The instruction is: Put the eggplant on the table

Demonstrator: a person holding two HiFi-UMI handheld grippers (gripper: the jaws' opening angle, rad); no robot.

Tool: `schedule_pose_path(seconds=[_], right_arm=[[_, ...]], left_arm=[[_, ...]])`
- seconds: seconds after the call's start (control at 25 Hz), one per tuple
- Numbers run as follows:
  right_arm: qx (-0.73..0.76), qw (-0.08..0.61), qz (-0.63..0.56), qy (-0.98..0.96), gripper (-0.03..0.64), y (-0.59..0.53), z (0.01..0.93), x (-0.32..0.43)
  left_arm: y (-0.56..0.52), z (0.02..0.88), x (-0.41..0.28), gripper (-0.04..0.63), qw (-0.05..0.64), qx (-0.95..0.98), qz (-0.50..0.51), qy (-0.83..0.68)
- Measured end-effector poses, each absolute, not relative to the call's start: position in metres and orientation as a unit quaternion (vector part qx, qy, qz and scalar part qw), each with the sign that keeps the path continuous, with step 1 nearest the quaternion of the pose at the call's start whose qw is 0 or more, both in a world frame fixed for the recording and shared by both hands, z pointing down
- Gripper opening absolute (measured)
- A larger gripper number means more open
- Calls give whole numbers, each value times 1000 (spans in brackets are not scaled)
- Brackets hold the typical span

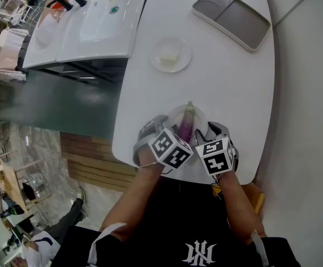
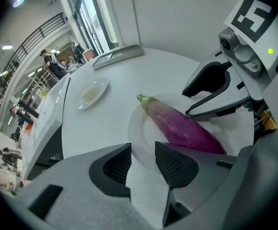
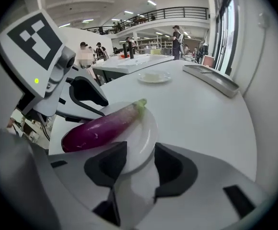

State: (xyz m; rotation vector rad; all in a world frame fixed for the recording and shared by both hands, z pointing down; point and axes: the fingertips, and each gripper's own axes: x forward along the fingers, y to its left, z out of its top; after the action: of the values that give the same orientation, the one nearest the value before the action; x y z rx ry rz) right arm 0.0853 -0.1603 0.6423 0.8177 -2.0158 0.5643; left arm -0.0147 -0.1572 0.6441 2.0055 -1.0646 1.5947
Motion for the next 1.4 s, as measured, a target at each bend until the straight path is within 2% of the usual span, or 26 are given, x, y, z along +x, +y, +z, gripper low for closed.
schedule_pose_path(seconds=[0.24, 0.32, 0.44, 0.48, 0.52, 0.6, 0.76, 0.88, 0.96, 1.08, 1.28, 1.4], right_arm=[[316, 444, 192, -816, 173, -158, 644, 81], [319, 423, 193, -826, 167, -161, 641, 81], [349, 331, 183, -858, 72, -166, 609, 88], [352, 290, 175, -873, 34, -161, 589, 91], [345, 248, 169, -889, 23, -153, 568, 92], [306, 168, 172, -921, 8, -133, 528, 90], [205, 6, 228, -952, 5, -95, 459, 96], [174, -71, 251, -950, 3, -66, 415, 108], [162, -108, 252, -948, 3, -49, 392, 111], [149, -138, 239, -949, 3, -29, 371, 102], [156, -141, 235, -949, 3, 19, 355, 76], [188, -96, 199, -957, 3, 38, 361, 51]], left_arm=[[-157, 640, -18, 143, 150, 728, 532, -406], [-163, 627, -24, 140, 130, 737, 493, -443], [-165, 591, -33, 106, 156, 777, 354, -496], [-159, 574, -35, 72, 183, 795, 293, -499], [-150, 556, -38, 40, 212, 812, 234, -491], [-125, 526, -44, 8, 254, 840, 148, -455], [-74, 485, -47, 6, 317, 860, -7, -400], [-38, 464, -41, 6, 348, 851, -104, -379], [-24, 451, -27, 6, 342, 866, -121, -344], [-19, 432, -13, 6, 305, 902, -118, -283], [4, 387, -14, 8, 264, 933, -135, -207], [33, 363, -29, 8, 249, 944, -146, -158]])
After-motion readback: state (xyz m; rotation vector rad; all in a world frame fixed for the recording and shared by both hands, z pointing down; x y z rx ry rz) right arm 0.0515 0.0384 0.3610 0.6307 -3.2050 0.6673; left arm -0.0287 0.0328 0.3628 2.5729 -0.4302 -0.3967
